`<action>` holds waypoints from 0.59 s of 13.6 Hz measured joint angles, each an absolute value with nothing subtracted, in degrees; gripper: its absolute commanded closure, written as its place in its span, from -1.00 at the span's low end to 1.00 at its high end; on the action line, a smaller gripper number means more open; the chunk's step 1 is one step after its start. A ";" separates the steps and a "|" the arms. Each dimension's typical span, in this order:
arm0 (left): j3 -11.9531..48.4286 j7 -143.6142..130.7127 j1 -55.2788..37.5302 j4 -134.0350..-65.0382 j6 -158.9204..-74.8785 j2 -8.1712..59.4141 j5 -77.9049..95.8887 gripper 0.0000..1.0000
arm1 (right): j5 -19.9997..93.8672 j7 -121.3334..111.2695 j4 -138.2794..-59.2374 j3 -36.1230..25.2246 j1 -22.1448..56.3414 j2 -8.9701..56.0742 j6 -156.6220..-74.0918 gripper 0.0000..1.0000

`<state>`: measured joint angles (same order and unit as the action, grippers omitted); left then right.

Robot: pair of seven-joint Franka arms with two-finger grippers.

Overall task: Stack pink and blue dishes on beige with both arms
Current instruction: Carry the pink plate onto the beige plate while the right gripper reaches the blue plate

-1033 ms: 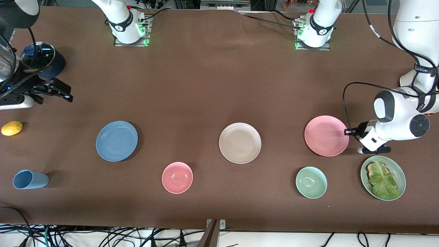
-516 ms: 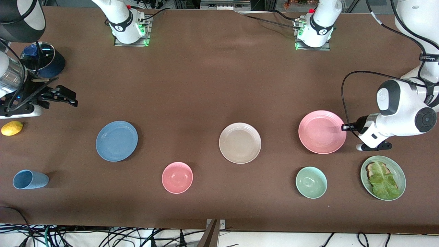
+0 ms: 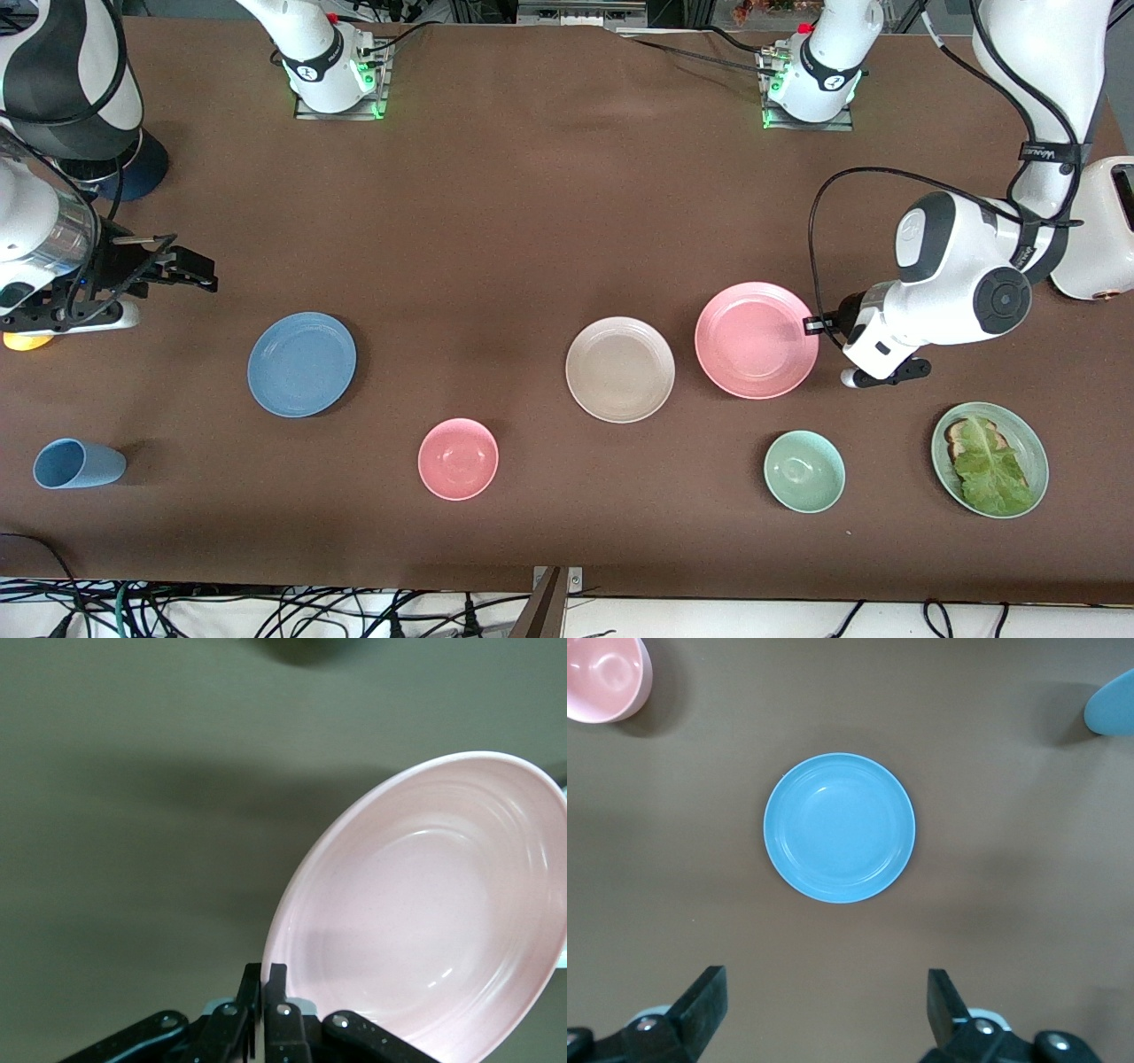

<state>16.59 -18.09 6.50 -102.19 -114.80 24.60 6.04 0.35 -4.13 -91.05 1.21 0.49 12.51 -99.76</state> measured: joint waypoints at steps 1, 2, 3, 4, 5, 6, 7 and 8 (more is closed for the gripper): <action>16.66 -19.82 5.04 -101.30 -114.80 25.02 6.15 1.00 | 0.35 -4.73 -91.07 1.21 0.26 13.22 -99.98 -1.00; 16.69 -21.71 3.35 -100.14 -114.95 25.88 6.21 1.00 | 0.20 -5.60 -91.14 1.20 0.07 14.05 -101.04 -1.00; 16.70 -23.81 1.44 -98.80 -115.66 27.14 6.24 1.00 | -0.17 -6.73 -91.48 1.20 0.00 14.90 -103.32 -1.00; 16.71 -25.94 -0.47 -97.61 -116.86 28.64 6.24 1.00 | -0.53 -8.16 -92.28 1.20 -0.06 15.63 -105.89 -1.00; 16.73 -27.91 -2.45 -96.76 -118.42 30.25 6.24 1.00 | -0.65 -9.53 -93.46 1.19 -0.18 16.36 -108.53 -1.00; 16.74 -29.72 -4.39 -96.22 -120.33 31.82 6.24 1.00 | -0.72 -10.22 -94.71 1.17 -0.48 17.23 -110.90 -1.00; 16.74 -31.26 -5.94 -95.93 -122.14 33.16 6.24 1.00 | -0.79 -10.58 -95.79 1.12 -0.97 18.49 -112.87 -1.00; 16.72 -32.36 -7.09 -95.70 -123.48 34.35 6.24 1.00 | -0.79 -11.07 -96.63 1.08 -1.59 20.17 -115.07 -1.00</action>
